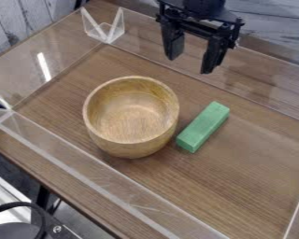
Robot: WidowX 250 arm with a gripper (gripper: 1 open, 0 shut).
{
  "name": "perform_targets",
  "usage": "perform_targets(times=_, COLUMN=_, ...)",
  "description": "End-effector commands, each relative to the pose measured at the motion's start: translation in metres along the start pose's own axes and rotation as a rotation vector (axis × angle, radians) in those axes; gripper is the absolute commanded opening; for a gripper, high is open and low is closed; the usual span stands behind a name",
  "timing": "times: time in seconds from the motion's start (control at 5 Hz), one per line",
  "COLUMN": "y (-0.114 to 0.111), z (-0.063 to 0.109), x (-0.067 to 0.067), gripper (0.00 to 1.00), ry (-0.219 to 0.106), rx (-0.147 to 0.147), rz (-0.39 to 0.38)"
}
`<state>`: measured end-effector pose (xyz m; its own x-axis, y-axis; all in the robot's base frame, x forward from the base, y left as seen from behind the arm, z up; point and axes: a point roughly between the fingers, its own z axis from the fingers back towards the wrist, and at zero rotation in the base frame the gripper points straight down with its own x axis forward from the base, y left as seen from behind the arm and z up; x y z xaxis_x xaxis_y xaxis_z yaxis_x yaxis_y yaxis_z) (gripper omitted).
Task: Put the green block in the brown bowl
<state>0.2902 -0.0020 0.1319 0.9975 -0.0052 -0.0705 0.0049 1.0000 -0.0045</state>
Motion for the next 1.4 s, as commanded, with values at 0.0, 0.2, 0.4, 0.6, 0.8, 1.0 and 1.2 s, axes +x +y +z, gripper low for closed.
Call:
perform_targets(times=0.0, y=-0.001, z=-0.002, x=-0.004, gripper=1.0, ry=0.001, rx=0.003, rz=0.017)
perform_targets(times=0.2, y=-0.003, z=-0.009, x=-0.014, gripper=1.0, ry=-0.004, rx=0.007, rz=0.027)
perform_targets(times=0.4, y=-0.013, z=-0.018, x=-0.009, gripper=1.0, ry=0.008, rx=-0.041, rz=-0.031)
perform_targets(times=0.6, y=-0.022, z=-0.023, x=-0.003, gripper=1.0, ry=0.025, rx=-0.077, rz=-0.069)
perform_targets(times=0.8, y=-0.027, z=-0.037, x=0.0, gripper=1.0, ry=0.051, rx=-0.103, rz=-0.103)
perform_targets(times=1.0, y=-0.03, z=-0.053, x=0.002, gripper=1.0, ry=0.077, rx=-0.13, rz=-0.135)
perform_targets(times=1.2, y=-0.033, z=-0.059, x=0.007, gripper=1.0, ry=0.083, rx=-0.106, rz=-0.103)
